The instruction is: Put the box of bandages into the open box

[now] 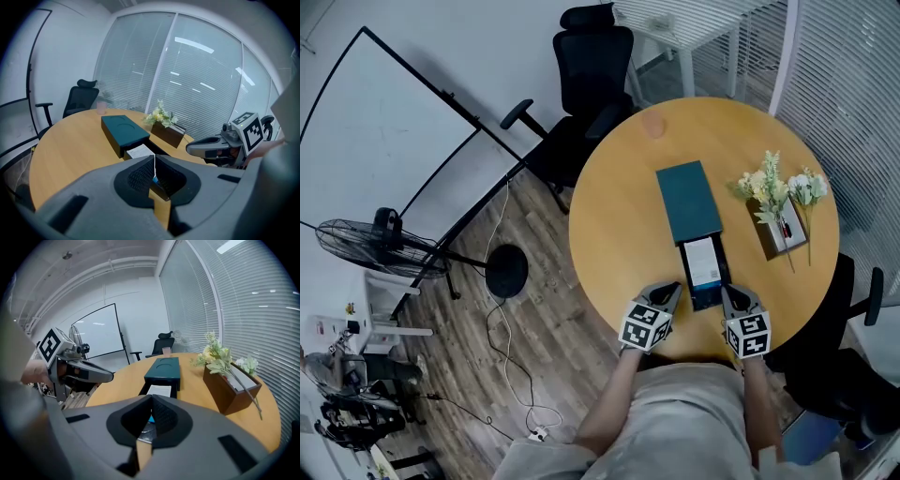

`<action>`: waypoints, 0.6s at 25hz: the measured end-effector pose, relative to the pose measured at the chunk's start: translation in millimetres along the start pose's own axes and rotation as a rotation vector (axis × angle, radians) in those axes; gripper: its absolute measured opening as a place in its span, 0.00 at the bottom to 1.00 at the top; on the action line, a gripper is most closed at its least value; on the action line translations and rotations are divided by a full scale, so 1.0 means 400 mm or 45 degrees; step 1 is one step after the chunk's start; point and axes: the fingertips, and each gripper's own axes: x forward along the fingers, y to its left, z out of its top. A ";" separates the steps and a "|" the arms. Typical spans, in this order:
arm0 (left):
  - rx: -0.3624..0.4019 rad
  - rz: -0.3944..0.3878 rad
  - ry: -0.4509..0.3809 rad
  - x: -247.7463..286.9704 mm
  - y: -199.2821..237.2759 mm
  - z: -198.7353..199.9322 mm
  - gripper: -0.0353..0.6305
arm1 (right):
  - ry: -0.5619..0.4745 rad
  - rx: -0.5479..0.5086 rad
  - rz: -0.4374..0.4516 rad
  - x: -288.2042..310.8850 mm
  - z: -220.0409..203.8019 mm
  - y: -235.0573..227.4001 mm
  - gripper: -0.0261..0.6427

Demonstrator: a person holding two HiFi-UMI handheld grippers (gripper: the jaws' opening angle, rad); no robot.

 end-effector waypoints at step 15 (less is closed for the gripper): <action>0.003 -0.007 0.007 0.005 0.000 0.002 0.07 | 0.007 0.006 -0.005 0.005 -0.004 -0.003 0.04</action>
